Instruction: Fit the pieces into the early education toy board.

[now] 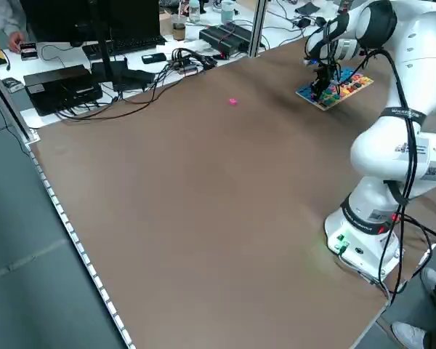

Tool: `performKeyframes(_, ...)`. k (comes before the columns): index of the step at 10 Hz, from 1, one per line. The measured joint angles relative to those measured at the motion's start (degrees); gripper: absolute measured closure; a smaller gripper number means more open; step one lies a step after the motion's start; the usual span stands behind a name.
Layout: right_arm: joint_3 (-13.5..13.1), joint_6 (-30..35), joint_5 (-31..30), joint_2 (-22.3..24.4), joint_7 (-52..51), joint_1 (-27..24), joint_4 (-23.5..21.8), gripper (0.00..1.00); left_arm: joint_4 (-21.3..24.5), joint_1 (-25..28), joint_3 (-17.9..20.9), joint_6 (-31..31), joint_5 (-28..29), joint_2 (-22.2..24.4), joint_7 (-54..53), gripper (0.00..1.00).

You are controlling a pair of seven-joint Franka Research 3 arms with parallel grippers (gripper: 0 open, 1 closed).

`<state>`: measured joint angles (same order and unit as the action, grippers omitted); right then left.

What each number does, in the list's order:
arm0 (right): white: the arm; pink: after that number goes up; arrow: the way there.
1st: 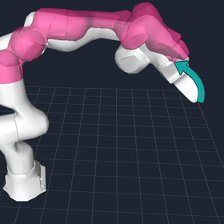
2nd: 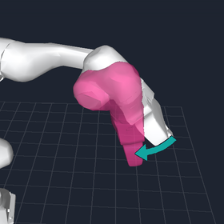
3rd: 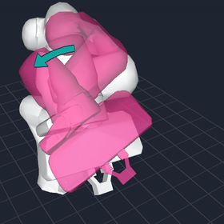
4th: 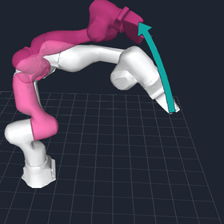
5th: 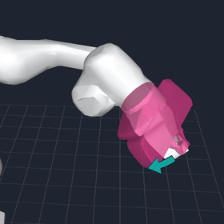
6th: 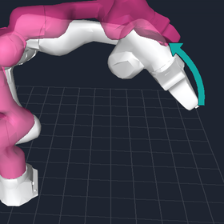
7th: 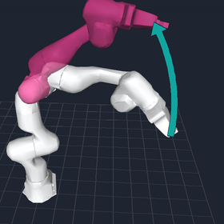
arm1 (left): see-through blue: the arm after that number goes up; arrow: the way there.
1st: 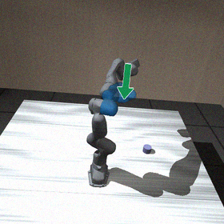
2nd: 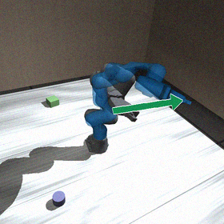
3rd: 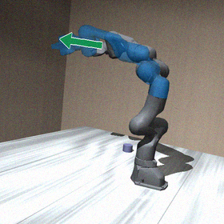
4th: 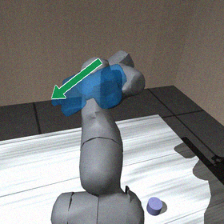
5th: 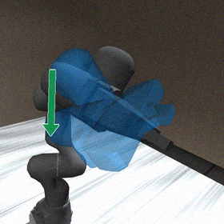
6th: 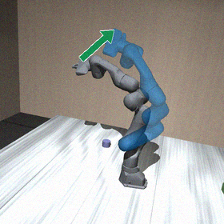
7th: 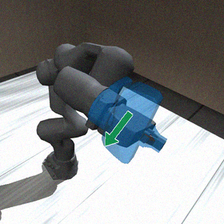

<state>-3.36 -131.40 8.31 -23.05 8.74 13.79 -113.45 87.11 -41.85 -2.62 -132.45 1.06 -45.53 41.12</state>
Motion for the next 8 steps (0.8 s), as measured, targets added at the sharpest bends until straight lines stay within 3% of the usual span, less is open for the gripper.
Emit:
performKeyframes(5, -0.01, -6.39, 1.76, -6.14, 0.10, 2.22, 0.08, 0.64, -0.02, -0.05, -0.03, 0.00, -1.18, -0.11, 0.66, 0.86)
performKeyframes(8, 0.00, -6.69, 2.00, -6.90, 0.10, 2.81, 0.85, 0.64, -0.02, -0.06, -0.04, 0.00, -1.20, -0.12, 0.76, 0.86)
